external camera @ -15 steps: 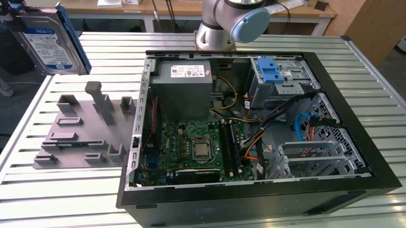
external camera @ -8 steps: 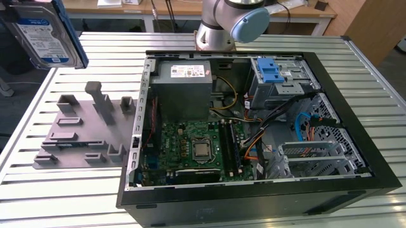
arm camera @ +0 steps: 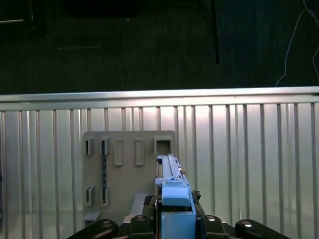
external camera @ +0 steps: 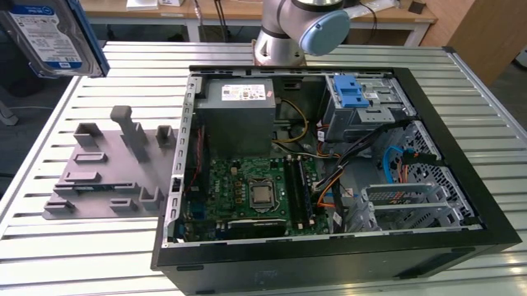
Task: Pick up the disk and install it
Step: 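Pick up the disk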
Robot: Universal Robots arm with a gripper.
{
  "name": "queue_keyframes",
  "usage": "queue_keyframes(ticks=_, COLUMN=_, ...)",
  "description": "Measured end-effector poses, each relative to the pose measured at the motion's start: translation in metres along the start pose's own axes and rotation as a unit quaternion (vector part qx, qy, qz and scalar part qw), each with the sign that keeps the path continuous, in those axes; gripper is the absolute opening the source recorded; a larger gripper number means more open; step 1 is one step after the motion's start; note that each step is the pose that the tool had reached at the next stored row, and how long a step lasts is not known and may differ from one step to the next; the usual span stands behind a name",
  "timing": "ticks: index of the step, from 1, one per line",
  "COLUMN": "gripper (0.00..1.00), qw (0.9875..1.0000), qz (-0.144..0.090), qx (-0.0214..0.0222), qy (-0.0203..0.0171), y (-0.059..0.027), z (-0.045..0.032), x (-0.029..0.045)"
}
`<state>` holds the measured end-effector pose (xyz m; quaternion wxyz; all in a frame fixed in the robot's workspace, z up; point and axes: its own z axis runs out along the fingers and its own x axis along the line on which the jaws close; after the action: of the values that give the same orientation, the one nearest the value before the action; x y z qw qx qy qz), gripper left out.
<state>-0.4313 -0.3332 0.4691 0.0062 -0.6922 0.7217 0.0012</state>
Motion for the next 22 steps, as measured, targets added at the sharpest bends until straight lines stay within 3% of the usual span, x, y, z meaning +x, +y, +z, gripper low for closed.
queue_keyframes(ticks=8, gripper=0.36, qw=1.0000, qz=0.000, qx=-0.0001, qy=-0.0001, y=-0.0002, z=-0.0235, x=-0.0002)
queue_keyframes(ticks=10, gripper=0.36, qw=1.0000, qz=0.000, qx=0.0000, qy=-0.0002, y=-0.0002, z=-0.0246, x=0.0004)
queue_keyframes(ticks=22, gripper=0.36, qw=1.0000, qz=0.000, qx=0.0000, qy=0.0000, y=-0.0017, z=-0.0247, x=0.0266)
